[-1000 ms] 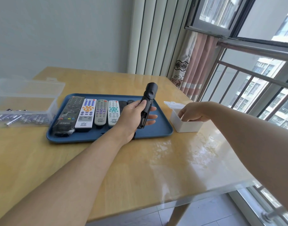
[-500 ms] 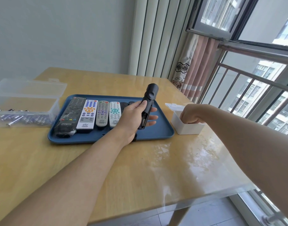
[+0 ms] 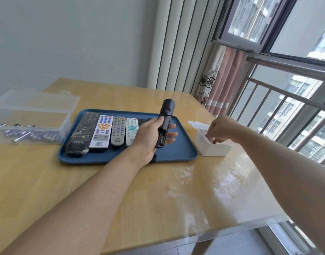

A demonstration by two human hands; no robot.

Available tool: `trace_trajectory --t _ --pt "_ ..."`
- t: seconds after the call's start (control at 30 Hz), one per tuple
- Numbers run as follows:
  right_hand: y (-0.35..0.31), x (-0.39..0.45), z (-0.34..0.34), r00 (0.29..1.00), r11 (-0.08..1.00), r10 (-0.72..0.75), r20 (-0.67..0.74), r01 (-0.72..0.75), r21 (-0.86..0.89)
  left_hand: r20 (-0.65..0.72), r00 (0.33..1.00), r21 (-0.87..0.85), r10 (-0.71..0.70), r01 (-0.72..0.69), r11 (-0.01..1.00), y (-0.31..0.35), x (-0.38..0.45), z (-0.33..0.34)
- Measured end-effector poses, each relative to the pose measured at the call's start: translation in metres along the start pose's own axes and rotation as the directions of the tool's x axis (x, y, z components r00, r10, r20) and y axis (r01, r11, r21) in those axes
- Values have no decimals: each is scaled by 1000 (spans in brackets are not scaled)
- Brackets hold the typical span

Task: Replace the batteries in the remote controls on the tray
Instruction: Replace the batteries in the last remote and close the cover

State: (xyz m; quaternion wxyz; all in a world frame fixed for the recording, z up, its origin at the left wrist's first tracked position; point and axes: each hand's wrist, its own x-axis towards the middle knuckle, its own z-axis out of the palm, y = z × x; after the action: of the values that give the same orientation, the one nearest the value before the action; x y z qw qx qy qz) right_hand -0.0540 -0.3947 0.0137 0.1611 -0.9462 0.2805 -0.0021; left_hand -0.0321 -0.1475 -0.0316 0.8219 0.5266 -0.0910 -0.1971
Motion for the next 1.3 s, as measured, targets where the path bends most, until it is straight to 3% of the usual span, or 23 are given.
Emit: trace_trajectory --t 0.1,0.13,0.2,0.27,0.3,0.43,0.67,0.87,1.03,1.3 --pt "-6 -11 -18 994 894 -38 -100 78 442 -21 1000 -49 -1 0 999 2 1 -1" --pt "-11 -17 -21 995 782 -63 -82 101 615 -29 1000 -65 1 -3 998 4 1 -2" --pt "-25 -28 -18 981 437 -190 43 46 898 -53 999 -89 6 -10 996 7 2 -5" --pt "-40 -33 -2 917 129 -358 178 -140 982 -74 997 -98 13 -20 995 10 4 -9" --pt "-49 -34 9 874 36 -431 226 -234 972 -87 996 -95 20 -29 995 13 6 -13" --pt "-79 -25 45 750 -130 -581 315 -468 874 -135 989 -54 67 -75 996 23 11 -31" --pt "-99 -16 75 704 -77 -628 330 -479 875 -211 973 -25 88 -95 995 27 15 -49" --pt "-83 -20 70 757 43 -600 261 -295 954 -209 969 95 129 -111 989 20 18 -46" --pt "-75 -25 70 719 67 -635 281 -312 948 -201 961 237 189 -140 961 15 10 -38" --pt "-77 -35 70 721 69 -638 269 -295 953 -198 969 220 150 -105 970 15 -1 -32"
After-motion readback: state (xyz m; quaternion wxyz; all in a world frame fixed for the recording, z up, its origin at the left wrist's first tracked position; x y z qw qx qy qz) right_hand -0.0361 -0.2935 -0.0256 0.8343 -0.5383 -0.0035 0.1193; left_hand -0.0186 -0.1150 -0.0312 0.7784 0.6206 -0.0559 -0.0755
